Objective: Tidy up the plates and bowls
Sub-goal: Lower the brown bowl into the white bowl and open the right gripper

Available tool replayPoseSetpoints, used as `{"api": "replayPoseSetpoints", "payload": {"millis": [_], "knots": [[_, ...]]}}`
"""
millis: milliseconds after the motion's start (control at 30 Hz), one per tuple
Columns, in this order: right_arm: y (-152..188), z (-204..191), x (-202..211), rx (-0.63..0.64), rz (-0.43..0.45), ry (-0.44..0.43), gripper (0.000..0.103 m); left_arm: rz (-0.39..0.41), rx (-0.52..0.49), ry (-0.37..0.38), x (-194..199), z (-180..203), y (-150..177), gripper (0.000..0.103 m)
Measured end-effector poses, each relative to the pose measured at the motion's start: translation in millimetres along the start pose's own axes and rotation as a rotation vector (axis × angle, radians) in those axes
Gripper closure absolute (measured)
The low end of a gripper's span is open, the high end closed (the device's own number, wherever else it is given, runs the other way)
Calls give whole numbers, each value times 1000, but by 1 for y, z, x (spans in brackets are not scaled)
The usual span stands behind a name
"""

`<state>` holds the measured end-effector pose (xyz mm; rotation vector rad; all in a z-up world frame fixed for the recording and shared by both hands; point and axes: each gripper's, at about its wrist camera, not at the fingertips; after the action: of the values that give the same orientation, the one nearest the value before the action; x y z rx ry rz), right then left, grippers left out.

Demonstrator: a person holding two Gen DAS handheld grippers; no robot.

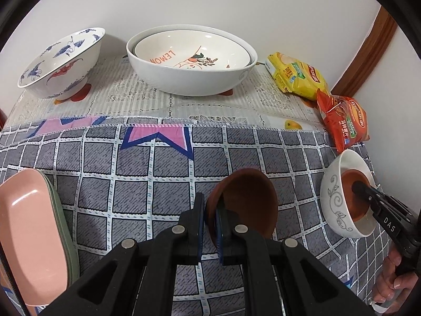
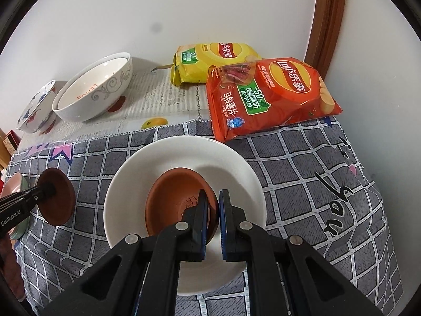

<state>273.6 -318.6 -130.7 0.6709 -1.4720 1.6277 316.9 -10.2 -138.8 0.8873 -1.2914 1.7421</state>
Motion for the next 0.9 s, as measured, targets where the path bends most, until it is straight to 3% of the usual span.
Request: {"api": "replayPoseSetpoints", "payload": {"millis": [333, 900], "knots": [[-2, -3, -6, 9, -8, -6, 95, 3, 8, -5, 0, -4, -2, 95], [-10, -13, -18, 135, -83, 81, 92, 8, 7, 4, 2, -2, -1, 95]]}}
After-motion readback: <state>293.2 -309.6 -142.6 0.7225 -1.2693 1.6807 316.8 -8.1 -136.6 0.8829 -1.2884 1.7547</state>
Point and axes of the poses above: each gripper's, at about its wrist camera, not at the fingertips, and x roughly against the way its jaws point, z to its right, y to its underside, and after that the axes turned 8 degrees about x, right-handed
